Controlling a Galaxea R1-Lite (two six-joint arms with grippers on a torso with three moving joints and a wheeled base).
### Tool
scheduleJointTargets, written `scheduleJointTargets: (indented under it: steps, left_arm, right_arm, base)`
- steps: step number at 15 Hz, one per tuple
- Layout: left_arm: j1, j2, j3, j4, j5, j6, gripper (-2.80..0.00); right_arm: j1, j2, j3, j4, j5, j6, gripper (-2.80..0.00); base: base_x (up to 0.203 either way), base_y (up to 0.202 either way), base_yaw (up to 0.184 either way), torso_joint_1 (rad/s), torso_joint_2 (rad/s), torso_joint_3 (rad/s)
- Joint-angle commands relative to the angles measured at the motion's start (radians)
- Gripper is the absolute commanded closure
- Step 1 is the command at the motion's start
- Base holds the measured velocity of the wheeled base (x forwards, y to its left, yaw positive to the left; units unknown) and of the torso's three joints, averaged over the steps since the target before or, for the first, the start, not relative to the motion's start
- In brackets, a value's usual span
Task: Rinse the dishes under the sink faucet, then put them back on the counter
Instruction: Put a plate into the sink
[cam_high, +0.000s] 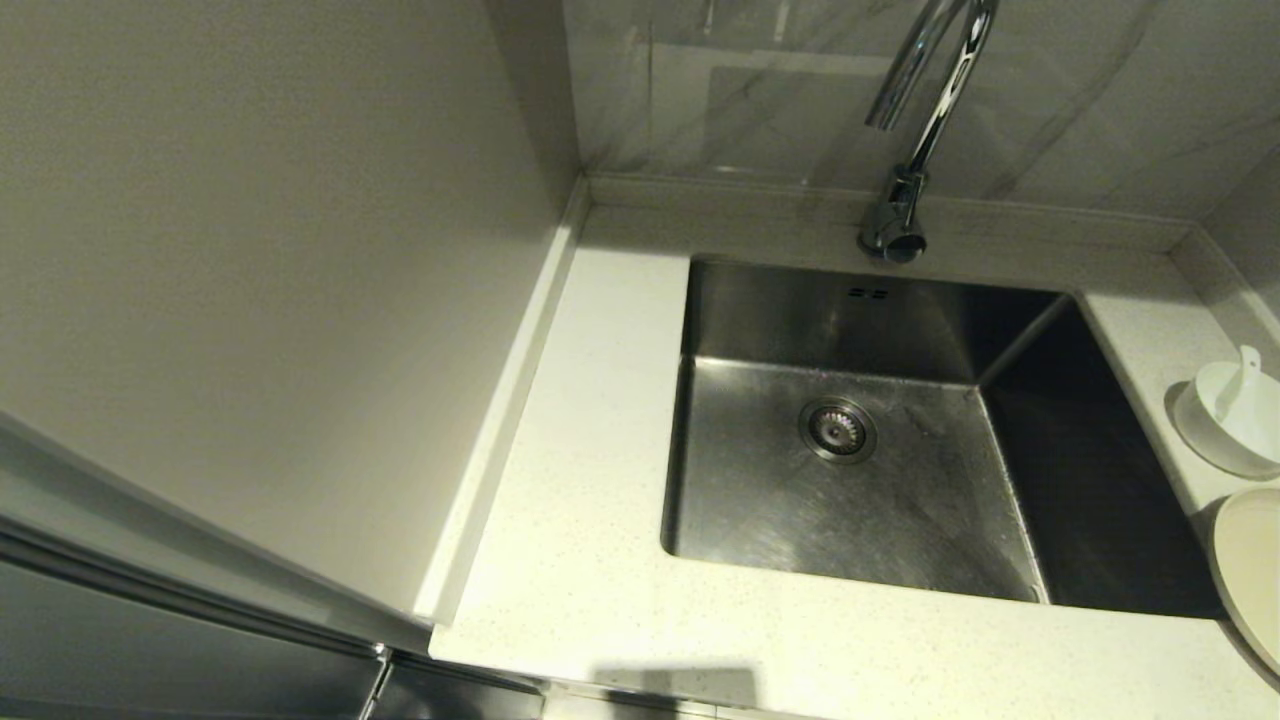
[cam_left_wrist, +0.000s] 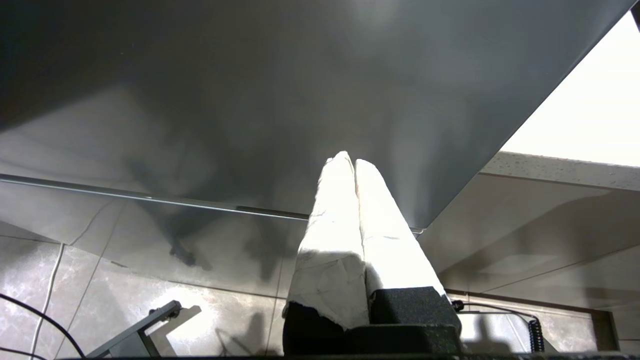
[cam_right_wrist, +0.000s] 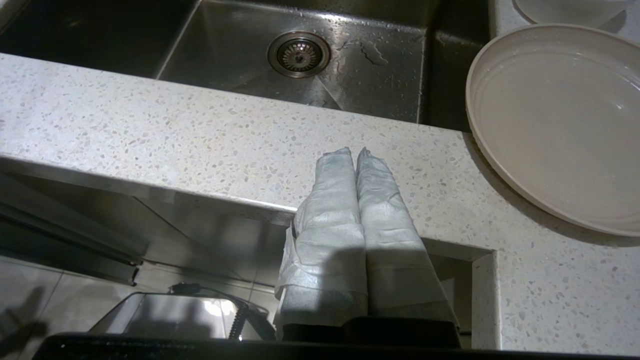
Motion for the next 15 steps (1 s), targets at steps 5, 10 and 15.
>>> scheduleJointTargets:
  steps: [5, 10, 15]
  left_arm:
    - [0.000, -0.003, 0.000, -0.001, 0.001, -0.001, 0.00]
    - [0.000, -0.003, 0.000, -0.001, 0.001, -0.001, 0.00]
    - [0.000, -0.003, 0.000, -0.001, 0.001, -0.001, 0.00]
  right_arm:
    - [0.000, 0.001, 0.000, 0.000, 0.006, -0.020, 0.00]
    - [0.000, 0.001, 0.000, 0.000, 0.001, -0.026, 0.00]
    - [0.000, 0.001, 0.000, 0.001, 0.007, -0.025, 0.00]
  base:
    - [0.000, 0.000, 0.000, 0.000, 0.00, 0.000]
    - [0.000, 0.000, 0.000, 0.000, 0.00, 0.000]
    - [0.000, 0.000, 0.000, 0.000, 0.00, 0.000]
